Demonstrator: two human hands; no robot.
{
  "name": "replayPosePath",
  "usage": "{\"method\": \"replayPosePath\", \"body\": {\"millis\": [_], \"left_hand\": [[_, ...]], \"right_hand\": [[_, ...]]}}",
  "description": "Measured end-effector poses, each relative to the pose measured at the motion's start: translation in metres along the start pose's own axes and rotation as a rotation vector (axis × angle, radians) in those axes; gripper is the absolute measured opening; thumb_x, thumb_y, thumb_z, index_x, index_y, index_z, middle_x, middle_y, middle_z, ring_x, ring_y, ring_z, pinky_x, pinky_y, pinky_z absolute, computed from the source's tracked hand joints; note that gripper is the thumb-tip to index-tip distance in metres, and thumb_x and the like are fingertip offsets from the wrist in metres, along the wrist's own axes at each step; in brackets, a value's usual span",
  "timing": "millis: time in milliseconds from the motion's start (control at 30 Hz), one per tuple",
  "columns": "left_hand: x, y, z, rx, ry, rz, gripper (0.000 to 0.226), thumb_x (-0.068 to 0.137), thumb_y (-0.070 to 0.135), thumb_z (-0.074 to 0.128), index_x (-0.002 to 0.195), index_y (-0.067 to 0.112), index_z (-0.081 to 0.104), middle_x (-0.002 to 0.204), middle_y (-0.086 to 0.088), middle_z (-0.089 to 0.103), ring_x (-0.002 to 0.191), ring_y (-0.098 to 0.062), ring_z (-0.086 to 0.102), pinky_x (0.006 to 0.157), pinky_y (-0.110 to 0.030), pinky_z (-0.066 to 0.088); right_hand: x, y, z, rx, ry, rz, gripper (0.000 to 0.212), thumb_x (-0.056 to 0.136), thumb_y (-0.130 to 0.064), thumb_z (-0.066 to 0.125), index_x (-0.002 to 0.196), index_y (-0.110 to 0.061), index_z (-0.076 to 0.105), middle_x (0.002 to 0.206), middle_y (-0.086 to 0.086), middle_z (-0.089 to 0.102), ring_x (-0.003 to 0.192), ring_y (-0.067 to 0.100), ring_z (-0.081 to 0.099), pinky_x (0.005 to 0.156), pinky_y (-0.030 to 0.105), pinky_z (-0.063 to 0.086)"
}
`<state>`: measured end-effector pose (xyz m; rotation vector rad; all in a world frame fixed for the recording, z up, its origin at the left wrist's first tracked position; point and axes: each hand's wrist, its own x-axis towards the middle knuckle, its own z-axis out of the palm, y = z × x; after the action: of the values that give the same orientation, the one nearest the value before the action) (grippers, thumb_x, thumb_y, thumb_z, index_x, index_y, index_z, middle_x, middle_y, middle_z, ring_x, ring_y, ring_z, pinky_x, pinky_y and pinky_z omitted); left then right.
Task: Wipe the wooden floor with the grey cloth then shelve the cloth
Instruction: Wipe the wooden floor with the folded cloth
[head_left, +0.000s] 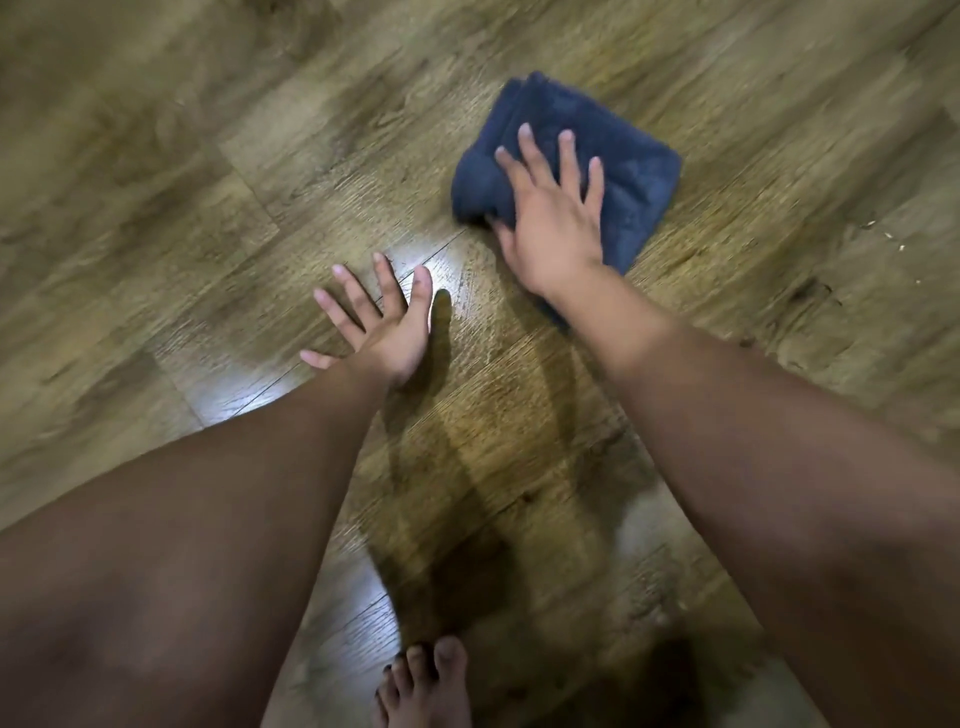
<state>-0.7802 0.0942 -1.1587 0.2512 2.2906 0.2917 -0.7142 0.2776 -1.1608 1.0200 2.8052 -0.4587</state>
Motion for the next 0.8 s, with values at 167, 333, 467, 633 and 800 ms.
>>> {"method": "replayPosePath", "body": {"millis": [167,333,467,633,800], "left_hand": [[0.005,-0.004,0.0,-0.019,-0.01,-0.012,0.094,0.057,0.101,-0.009,0.144,0.065,-0.012,0.164,0.011,-0.026,0.149,-0.024,-0.03,0.097,-0.081,-0.018],[0.006,-0.004,0.0,0.023,-0.007,-0.014,0.099,0.048,0.104,-0.015,0.138,0.065,-0.023,0.157,0.013,-0.041,0.143,-0.022,-0.042,0.094,-0.079,-0.023],[0.006,-0.005,0.003,0.042,0.011,-0.017,0.101,0.047,0.104,-0.016,0.139,0.064,-0.025,0.156,0.013,-0.042,0.143,-0.022,-0.042,0.095,-0.08,-0.022],[0.01,-0.004,0.006,0.046,0.069,-0.034,0.108,0.043,0.105,-0.016,0.143,0.064,-0.015,0.163,0.012,-0.03,0.148,-0.022,-0.034,0.094,-0.079,-0.021],[0.013,-0.011,0.009,0.112,0.08,-0.01,0.101,0.054,0.105,-0.003,0.145,0.061,-0.014,0.166,0.008,-0.024,0.151,-0.027,-0.027,0.097,-0.081,-0.016]], "right_hand": [[-0.115,0.001,0.02,-0.147,-0.04,-0.483,0.084,0.08,-0.039,0.07,0.155,-0.025,0.035,0.167,0.001,0.022,0.154,0.036,0.014,0.122,0.059,0.01],[-0.23,0.016,0.053,-0.195,-0.147,-0.702,0.092,0.074,-0.045,0.075,0.154,-0.023,0.036,0.167,0.001,0.022,0.154,0.035,0.012,0.123,0.058,0.002],[-0.22,0.021,0.053,-0.186,-0.109,-0.731,0.084,0.081,-0.048,0.071,0.154,-0.027,0.036,0.167,0.001,0.024,0.155,0.033,0.015,0.123,0.055,0.009],[-0.142,0.019,0.032,-0.186,-0.022,-0.459,0.081,0.083,-0.046,0.066,0.156,-0.031,0.033,0.167,-0.003,0.022,0.154,0.031,0.019,0.117,0.054,0.021],[-0.058,0.046,0.004,0.014,0.036,0.001,0.067,0.094,-0.049,0.055,0.156,-0.036,0.03,0.168,-0.011,0.016,0.156,0.025,0.008,0.12,0.052,0.013]]}}
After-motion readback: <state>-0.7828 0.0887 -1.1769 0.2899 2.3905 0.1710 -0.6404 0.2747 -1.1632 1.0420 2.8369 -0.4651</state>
